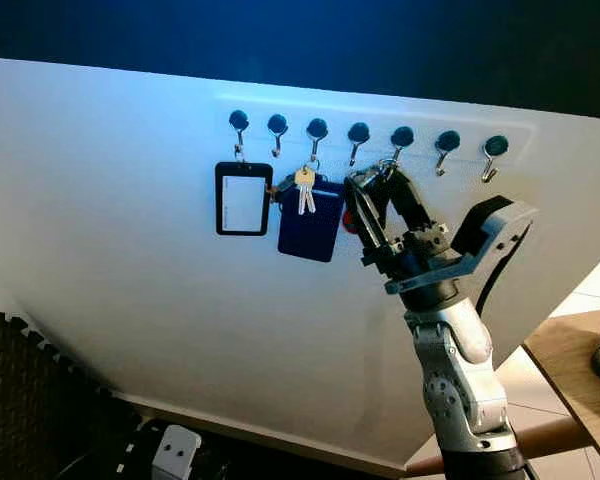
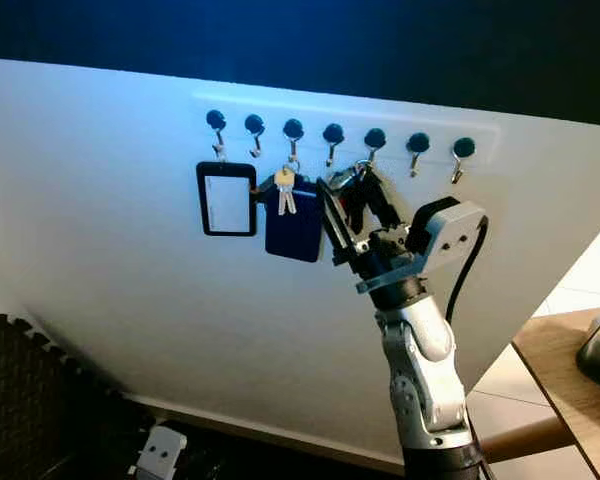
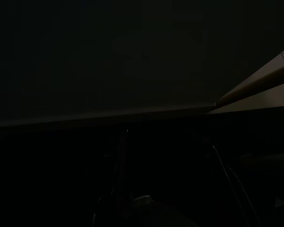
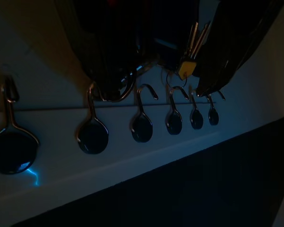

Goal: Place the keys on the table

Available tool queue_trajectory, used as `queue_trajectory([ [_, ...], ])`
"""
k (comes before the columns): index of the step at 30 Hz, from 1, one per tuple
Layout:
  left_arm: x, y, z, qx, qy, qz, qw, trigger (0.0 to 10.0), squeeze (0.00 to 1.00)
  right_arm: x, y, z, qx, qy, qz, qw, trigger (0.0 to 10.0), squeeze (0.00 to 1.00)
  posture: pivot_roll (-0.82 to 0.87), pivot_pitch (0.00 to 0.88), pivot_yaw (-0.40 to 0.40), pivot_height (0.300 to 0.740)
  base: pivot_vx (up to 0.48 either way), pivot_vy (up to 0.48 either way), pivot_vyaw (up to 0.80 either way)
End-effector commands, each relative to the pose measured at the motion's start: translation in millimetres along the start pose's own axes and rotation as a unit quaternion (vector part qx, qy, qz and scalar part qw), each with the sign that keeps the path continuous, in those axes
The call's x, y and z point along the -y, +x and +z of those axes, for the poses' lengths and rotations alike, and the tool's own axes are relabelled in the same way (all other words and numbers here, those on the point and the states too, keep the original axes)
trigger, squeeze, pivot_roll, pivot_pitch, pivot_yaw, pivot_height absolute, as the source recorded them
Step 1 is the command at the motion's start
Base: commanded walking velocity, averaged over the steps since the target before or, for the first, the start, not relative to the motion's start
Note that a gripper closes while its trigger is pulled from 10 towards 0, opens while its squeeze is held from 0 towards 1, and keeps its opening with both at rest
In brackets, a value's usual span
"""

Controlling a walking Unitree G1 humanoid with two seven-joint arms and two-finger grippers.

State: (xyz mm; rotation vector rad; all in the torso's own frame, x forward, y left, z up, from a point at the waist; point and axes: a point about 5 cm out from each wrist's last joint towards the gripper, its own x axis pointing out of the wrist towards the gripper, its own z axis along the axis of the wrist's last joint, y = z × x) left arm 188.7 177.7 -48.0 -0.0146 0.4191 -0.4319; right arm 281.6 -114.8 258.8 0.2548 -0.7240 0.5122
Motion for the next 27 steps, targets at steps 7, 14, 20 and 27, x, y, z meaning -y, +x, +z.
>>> queue_trajectory([
  [7, -5.1, -5.8, -4, -0.012, 0.005, 0.005, 1.000, 10.0, 0.00, -15.3, 9.8, 12, 0.032, 0.019, 0.030, 0.999, 10.0, 0.00, 0.09, 0.129, -0.030, 0.740, 0.000, 0.000, 0.00],
  [14, -2.8, -7.1, -8, -0.020, 0.002, 0.006, 1.000, 10.0, 0.00, -33.3, 10.2, 10, 0.029, 0.042, 0.060, 0.997, 10.0, 0.00, 0.09, 0.134, -0.030, 0.740, 0.000, 0.000, 0.00],
  [20, -1.0, -7.8, -10, -0.024, 0.000, 0.007, 1.000, 10.0, 0.00, -39.1, 10.1, 11, 0.032, 0.048, 0.070, 0.996, 10.0, 0.00, 0.09, 0.136, -0.029, 0.740, 0.000, 0.000, 0.00],
  [27, -0.2, -6.8, -11, -0.029, -0.002, 0.007, 1.000, 10.0, 0.00, -40.8, 12.2, 18, 0.045, 0.074, 0.072, 0.994, 10.0, 0.00, 0.08, 0.137, -0.030, 0.740, 0.000, 0.000, 0.00],
])
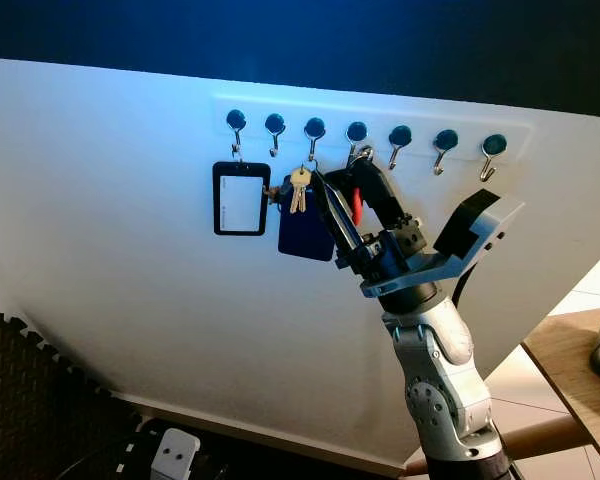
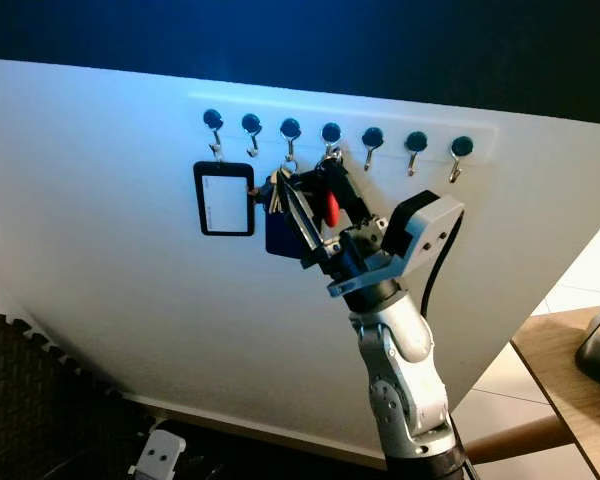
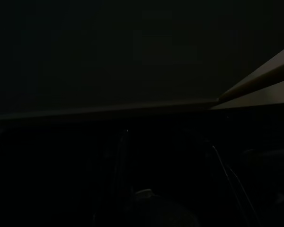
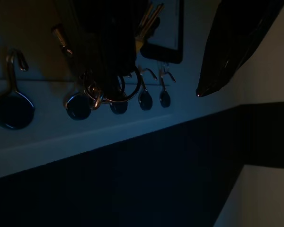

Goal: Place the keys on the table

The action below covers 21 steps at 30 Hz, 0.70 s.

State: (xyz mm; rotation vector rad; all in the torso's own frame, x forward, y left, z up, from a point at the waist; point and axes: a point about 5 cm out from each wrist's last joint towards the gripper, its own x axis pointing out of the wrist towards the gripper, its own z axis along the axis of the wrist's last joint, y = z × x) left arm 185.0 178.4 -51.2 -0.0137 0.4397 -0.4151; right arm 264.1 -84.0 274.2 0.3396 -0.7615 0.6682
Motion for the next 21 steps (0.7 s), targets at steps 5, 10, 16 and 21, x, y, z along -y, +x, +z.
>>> queue_trajectory([
  [5, -1.8, -4.6, -7, -0.021, 0.000, 0.002, 1.000, 10.0, 0.00, -8.1, -0.2, 14, 0.042, 0.154, 0.013, 0.987, 10.0, 0.00, 0.08, 0.134, -0.032, 0.740, 0.000, 0.000, 0.00],
  [10, -2.1, -4.3, -6, -0.020, 0.000, 0.001, 1.000, 10.0, 0.00, -4.4, -9.7, 18, 0.059, 0.238, 0.024, 0.969, 10.0, 0.00, 0.08, 0.134, -0.032, 0.740, 0.000, 0.000, 0.00],
  [16, -2.8, -4.2, -6, -0.019, 0.001, 0.001, 1.000, 10.0, 0.00, -0.6, -15.5, 18, 0.052, 0.257, 0.026, 0.965, 10.0, 0.00, 0.08, 0.136, -0.031, 0.740, 0.000, 0.000, 0.00],
  [21, -2.4, -3.9, -5, -0.018, 0.001, 0.000, 1.000, 10.0, 0.00, -0.9, -25.8, 8, -0.002, 0.247, 0.044, 0.968, 10.0, 0.00, 0.08, 0.137, -0.030, 0.740, 0.000, 0.000, 0.00],
])
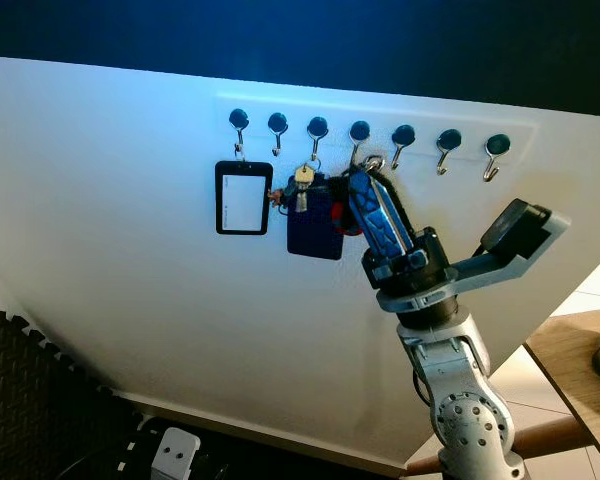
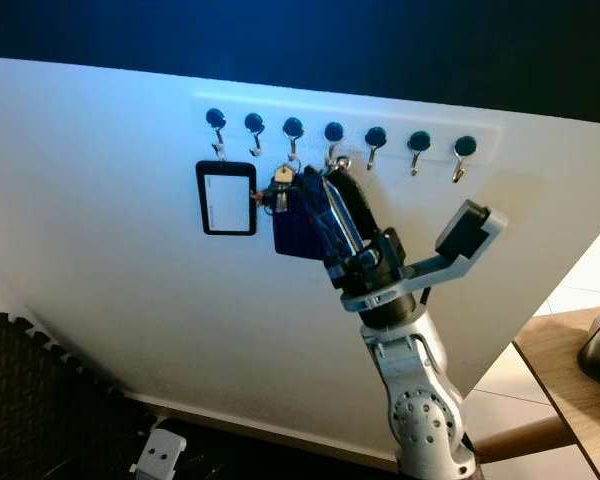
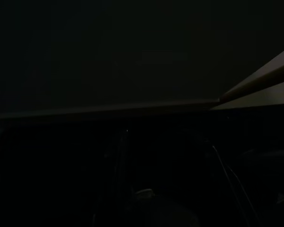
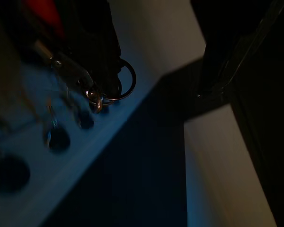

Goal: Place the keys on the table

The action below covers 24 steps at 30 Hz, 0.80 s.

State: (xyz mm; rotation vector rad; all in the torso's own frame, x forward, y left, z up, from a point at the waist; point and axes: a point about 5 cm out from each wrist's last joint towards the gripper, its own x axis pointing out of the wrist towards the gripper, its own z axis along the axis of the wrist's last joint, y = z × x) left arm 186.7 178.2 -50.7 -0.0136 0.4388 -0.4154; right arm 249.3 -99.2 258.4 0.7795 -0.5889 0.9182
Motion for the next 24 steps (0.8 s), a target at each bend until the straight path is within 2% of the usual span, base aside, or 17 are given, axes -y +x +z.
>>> queue_trajectory([
  [1, -1.6, -5.0, -6, -0.017, 0.001, 0.000, 1.000, 10.0, 0.00, -3.2, -1.8, 0, -0.005, 0.000, 0.012, 1.000, 10.0, 0.00, 0.09, 0.136, -0.032, 0.740, 0.000, 0.000, 0.00],
  [5, -2.9, -5.9, -6, -0.016, 0.001, -0.001, 1.000, 10.0, 0.00, -2.7, 2.0, 9, 0.019, 0.001, 0.009, 1.000, 10.0, 0.00, 0.09, 0.136, -0.029, 0.740, 0.000, 0.000, 0.00],
  [10, -6.4, -7.5, -5, -0.013, 0.003, -0.003, 1.000, 10.0, 0.00, -0.1, 0.5, 13, 0.021, 0.004, 0.011, 1.000, 10.0, 0.00, 0.09, 0.135, -0.026, 0.740, 0.000, 0.000, 0.00],
  [14, -6.9, -7.7, -4, -0.011, 0.003, -0.003, 1.000, 10.0, 0.00, 2.2, -7.5, 14, 0.016, 0.026, 0.015, 0.999, 10.0, 0.00, 0.09, 0.132, -0.028, 0.740, 0.000, 0.000, 0.00],
  [17, -6.0, -7.1, -3, -0.008, 0.004, -0.004, 1.000, 10.0, 0.00, 11.2, -22.7, 18, 0.029, 0.058, 0.000, 0.998, 10.0, 0.00, 0.09, 0.130, -0.028, 0.740, 0.000, 0.000, 0.00],
  [21, -5.5, -6.4, -3, -0.006, 0.003, -0.004, 1.000, 10.0, 0.00, 15.4, -28.9, 22, 0.040, 0.071, -0.008, 0.997, 10.0, 0.00, 0.09, 0.127, -0.029, 0.740, 0.000, 0.000, 0.00],
  [24, -4.3, -4.4, -1, -0.002, 0.004, -0.008, 1.000, 10.0, 0.00, 27.1, -43.8, 28, 0.046, 0.081, -0.027, 0.995, 10.0, 0.00, 0.08, 0.128, -0.028, 0.740, 0.000, 0.000, 0.00],
])
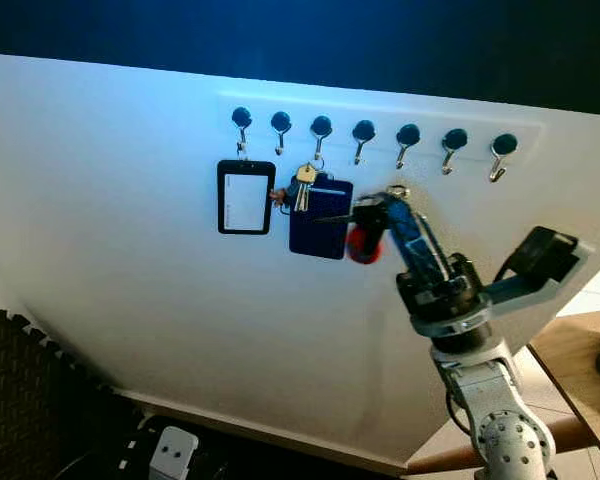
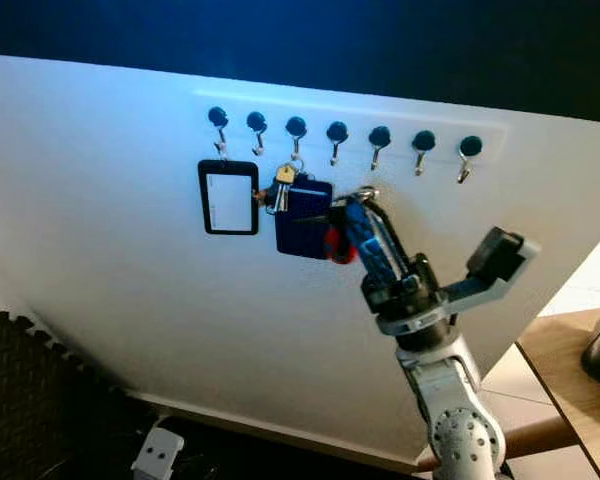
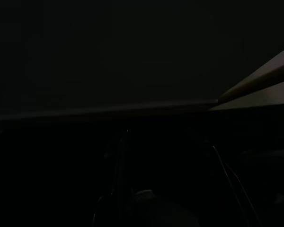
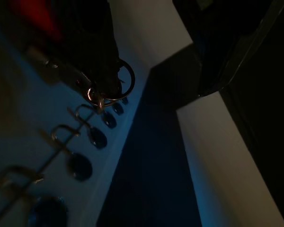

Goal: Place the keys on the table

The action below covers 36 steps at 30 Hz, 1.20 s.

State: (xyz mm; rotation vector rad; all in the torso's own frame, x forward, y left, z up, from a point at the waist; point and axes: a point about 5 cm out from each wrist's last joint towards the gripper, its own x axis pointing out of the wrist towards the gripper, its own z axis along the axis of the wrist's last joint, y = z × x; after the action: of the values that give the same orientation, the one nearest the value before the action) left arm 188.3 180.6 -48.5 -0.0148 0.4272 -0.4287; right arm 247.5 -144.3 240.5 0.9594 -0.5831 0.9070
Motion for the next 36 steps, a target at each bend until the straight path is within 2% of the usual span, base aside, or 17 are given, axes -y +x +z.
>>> queue_trajectory([
  [1, -1.3, -3.6, -3, -0.007, 0.002, -0.003, 1.000, 10.0, 0.00, 7.3, -9.9, 5, 0.004, 0.005, -0.013, 1.000, 10.0, 0.00, 0.08, 0.128, -0.028, 0.740, 0.000, 0.000, 0.00],
  [8, -0.8, -2.4, -1, -0.002, 0.002, -0.007, 1.000, 10.0, 0.00, 14.8, -37.4, 7, -0.063, -0.006, -0.028, 0.998, 10.0, 0.00, 0.08, 0.125, -0.031, 0.740, 0.000, 0.000, 0.00],
  [9, -0.8, -2.4, -1, -0.002, 0.002, -0.007, 1.000, 10.0, 0.00, 14.8, -37.4, 7, -0.063, -0.006, -0.028, 0.998, 10.0, 0.00, 0.08, 0.125, -0.031, 0.740, 0.000, 0.000, 0.00],
  [10, -0.9, -2.5, -2, -0.003, 0.002, -0.006, 1.000, 10.0, 0.00, 16.9, -46.1, 9, -0.075, -0.010, -0.039, 0.996, 10.0, 0.00, 0.08, 0.126, -0.032, 0.740, 0.000, 0.000, 0.00],
  [17, -0.2, -1.7, -2, -0.005, -0.003, -0.007, 1.000, 10.0, 0.00, 2.2, -50.3, 18, -0.101, -0.020, -0.011, 0.995, 10.0, 0.00, 0.07, 0.125, -0.034, 0.740, 0.000, 0.000, 0.00],
  [20, 0.2, -0.6, -1, -0.005, -0.003, -0.009, 1.000, 10.0, 0.00, -0.2, -52.5, 25, -0.106, -0.022, -0.006, 0.994, 10.0, 0.00, 0.06, 0.131, -0.031, 0.740, 0.000, 0.000, 0.00],
  [25, 2.0, 2.6, 1, -0.002, -0.004, -0.013, 1.000, 10.0, 0.00, 2.2, -69.4, 41, -0.122, -0.039, -0.020, 0.992, 10.0, 0.00, 0.05, 0.130, -0.029, 0.740, 0.000, 0.000, 0.00],
  [28, 2.3, 2.9, 1, -0.002, -0.003, -0.014, 1.000, 10.0, 0.00, 2.7, -72.5, 44, -0.120, -0.040, -0.027, 0.992, 10.0, 0.00, 0.05, 0.130, -0.029, 0.740, 0.000, 0.000, 0.00],
  [31, 3.2, 3.7, 3, 0.004, 0.002, -0.017, 1.000, 10.0, 0.00, 10.9, -86.7, 47, -0.121, -0.053, -0.062, 0.989, 10.0, 0.00, 0.05, 0.124, -0.023, 0.740, 0.000, 0.000, 0.00],
  [36, 2.4, 3.5, 5, 0.010, 0.007, -0.015, 1.000, 10.0, 0.00, 18.7, -93.2, 45, -0.104, -0.071, -0.097, 0.987, 10.0, 0.00, 0.05, 0.118, -0.021, 0.740, 0.000, 0.000, 0.00],
])
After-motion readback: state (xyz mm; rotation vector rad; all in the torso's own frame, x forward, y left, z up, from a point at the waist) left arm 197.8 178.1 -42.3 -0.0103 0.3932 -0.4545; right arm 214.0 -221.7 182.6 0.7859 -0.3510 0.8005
